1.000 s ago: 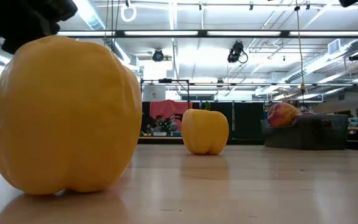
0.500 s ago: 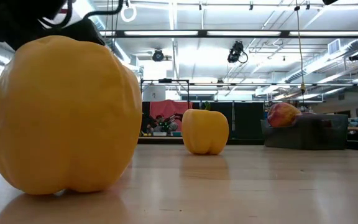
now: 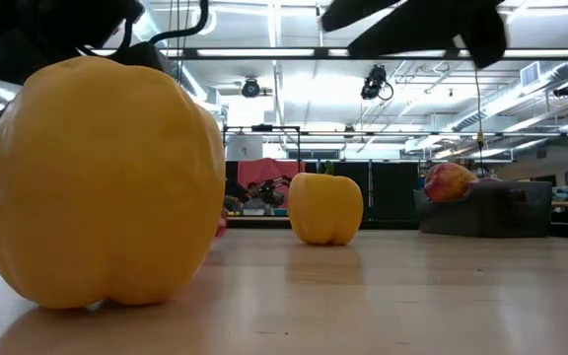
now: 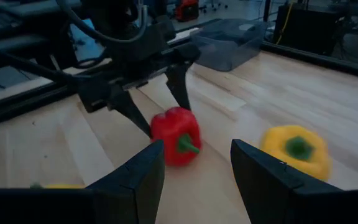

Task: Sort produce into baskets
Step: Put the red bell pepper into the transparent bin

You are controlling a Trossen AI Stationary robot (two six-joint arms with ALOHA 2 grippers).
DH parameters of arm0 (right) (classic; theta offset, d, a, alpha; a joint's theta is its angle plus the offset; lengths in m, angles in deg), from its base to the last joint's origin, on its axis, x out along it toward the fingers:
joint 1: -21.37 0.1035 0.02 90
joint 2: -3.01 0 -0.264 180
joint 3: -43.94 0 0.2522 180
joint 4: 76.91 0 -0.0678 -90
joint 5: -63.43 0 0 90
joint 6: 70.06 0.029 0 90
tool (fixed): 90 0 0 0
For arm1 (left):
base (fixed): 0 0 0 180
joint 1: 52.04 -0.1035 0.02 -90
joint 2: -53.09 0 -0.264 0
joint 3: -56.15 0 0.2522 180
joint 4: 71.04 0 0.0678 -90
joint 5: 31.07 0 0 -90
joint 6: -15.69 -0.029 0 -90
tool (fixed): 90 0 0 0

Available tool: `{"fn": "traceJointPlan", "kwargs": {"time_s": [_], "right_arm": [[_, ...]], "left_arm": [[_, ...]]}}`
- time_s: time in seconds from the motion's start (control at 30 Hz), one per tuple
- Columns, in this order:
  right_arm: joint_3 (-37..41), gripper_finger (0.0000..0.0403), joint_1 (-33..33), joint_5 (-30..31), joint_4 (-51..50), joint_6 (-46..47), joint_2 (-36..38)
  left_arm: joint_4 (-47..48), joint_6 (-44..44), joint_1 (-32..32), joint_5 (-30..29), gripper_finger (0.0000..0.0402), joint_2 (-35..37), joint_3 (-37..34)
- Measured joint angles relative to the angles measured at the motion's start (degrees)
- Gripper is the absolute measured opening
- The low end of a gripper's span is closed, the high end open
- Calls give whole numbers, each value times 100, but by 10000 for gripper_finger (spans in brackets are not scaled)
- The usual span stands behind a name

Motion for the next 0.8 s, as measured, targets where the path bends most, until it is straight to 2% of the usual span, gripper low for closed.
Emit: {"fn": "traceJointPlan", "kwargs": {"time_s": [0.1, 0.17, 0.3, 0.37, 0.43, 0.6, 0.8], "right_arm": [[0, 195, -147, -33, 581, -93, -252], [0, 195, -272, -289, 897, -90, -389], [0, 195, -549, -1067, 1383, -91, -631], [3, 195, -623, -1272, 1460, -19, -663], [2, 195, -650, -1284, 1485, 233, -635], [2, 195, -509, -627, 1426, 534, -381], [2, 192, -435, -829, 1421, 528, -279]], "left_arm": [[-294, 19, -41, -3, 288, -153, 4], [-466, 22, -42, -33, 277, -172, -7], [-1085, -103, -40, 11, 278, -85, -17], [-1407, -177, -16, 165, 289, -43, -11], [-1671, -258, 42, 419, 298, -30, -11], [-2149, -429, 212, 770, 293, -15, -8], [-2401, -442, 282, 807, 291, -15, -7]]}}
